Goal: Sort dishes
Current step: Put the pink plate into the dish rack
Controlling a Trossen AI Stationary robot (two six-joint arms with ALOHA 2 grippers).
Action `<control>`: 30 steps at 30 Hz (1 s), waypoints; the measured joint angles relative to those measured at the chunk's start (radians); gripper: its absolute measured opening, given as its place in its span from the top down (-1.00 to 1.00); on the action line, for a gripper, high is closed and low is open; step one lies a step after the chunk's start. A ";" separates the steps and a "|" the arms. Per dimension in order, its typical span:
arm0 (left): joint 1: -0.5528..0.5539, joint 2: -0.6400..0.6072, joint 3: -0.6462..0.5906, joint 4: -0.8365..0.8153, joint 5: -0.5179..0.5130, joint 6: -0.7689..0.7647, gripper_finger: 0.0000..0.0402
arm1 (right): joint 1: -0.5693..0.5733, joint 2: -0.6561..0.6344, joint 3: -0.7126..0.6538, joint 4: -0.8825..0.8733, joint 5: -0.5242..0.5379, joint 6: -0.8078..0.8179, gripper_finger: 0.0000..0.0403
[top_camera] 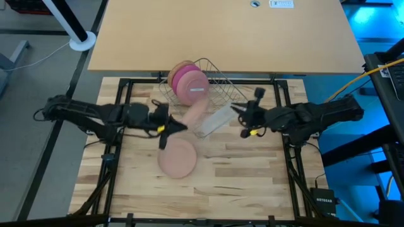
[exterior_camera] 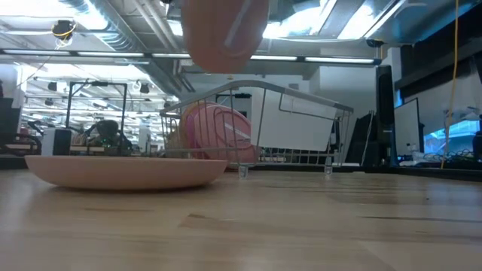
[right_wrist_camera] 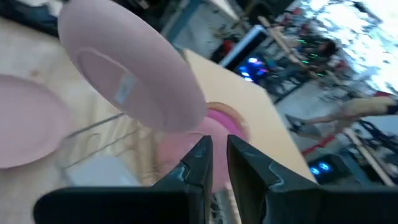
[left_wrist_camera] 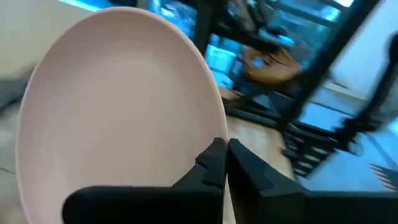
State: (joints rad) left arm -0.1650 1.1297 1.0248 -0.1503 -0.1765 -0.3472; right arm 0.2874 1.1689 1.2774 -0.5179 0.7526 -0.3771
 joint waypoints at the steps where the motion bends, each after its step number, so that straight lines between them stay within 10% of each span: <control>1: 0.026 -0.001 0.000 0.010 0.001 0.019 1.00 | 0.000 -0.008 0.000 0.000 0.026 0.000 0.74; 10: 0.293 0.016 0.000 0.096 0.159 0.070 1.00 | -0.064 -0.015 0.000 -0.035 0.201 -0.075 0.74; 30: 0.748 0.228 0.000 0.163 0.778 -0.108 1.00 | -0.698 0.032 0.000 -0.061 -0.476 0.013 0.74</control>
State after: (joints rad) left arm 0.5829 1.3577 1.0252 0.0122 0.6013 -0.4549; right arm -0.4104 1.2014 1.2778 -0.5790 0.2765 -0.3638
